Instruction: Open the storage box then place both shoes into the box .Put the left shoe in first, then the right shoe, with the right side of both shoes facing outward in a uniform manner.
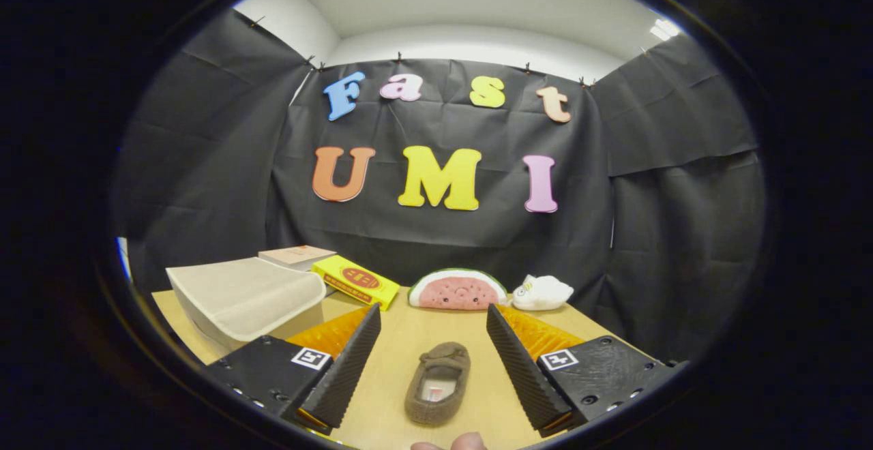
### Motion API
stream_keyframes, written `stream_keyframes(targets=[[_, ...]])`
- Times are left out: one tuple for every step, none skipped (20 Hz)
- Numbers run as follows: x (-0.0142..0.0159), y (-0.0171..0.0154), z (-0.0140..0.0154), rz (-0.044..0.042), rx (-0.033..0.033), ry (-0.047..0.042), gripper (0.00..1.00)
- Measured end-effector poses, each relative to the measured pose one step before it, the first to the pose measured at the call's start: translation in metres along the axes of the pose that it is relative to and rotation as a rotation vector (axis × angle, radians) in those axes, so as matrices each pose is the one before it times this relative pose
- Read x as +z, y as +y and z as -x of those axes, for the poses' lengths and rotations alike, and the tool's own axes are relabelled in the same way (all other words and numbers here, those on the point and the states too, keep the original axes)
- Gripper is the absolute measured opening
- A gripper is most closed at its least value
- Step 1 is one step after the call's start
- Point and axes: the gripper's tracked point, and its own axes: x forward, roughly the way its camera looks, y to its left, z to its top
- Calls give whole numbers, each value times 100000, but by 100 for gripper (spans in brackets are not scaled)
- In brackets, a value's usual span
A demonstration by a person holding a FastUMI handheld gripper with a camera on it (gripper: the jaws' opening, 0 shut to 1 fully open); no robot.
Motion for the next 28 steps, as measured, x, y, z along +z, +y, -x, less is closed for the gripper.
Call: stream_keyframes(targets=[[-34, 498, -274, -536, 1295, 314, 95], [-100, 657, -383, -842, 1624, 205, 95], [-28, 827, -342, -1252, 1904, -40, 95], [47, 689, -368, -1041, 1545, -80, 95], [72, 729, -391, -1400, 1719, -173, 95], [-65, 965, -421, -1849, 2111, -167, 95], [-81, 1060, -515, -2009, 2643, 122, 95], [-321, 1268, -565, -1787, 2688, 482, 95], [-290, 1056, -635, -1774, 2284, 631, 95], [-577, 1066, -670, -1961, 2371, 1086, 95], [-711, 1339, -765, -2722, 2841, 1535, 95], [-423, 921, -708, -2504, 2404, 980, 94], [-633, 906, -945, -2807, 2021, 1533, 95], [-347, 729, -877, -2434, 1695, 1230, 95], [-569, 619, -906, -1910, 1514, 1840, 95], [-564, 623, -751, -1628, 1436, 1768, 95], [-550, 410, -579, -1774, 1409, 1819, 95], [-420, 451, -530, -2303, 1362, 1468, 95], [-534, 416, -428, -2509, 1334, 1502, 95], [-576, 446, -497, -2080, 1807, 2119, 95], [-575, 258, -396, -2304, 1813, 1564, 95], [-329, 214, -311, -2914, 1494, 981, 95], [-321, 65, -381, -3524, 1129, 1357, 95], [-497, -34, -324, -4214, 945, 1421, 95], [-327, -106, -210, -5289, 1646, 1543, 95], [-414, -31, -314, -5674, 1679, 1628, 95], [-160, -38, -277, -5163, 1630, 1696, 95], [-264, -11, -153, -4760, 1888, 1525, 95]])
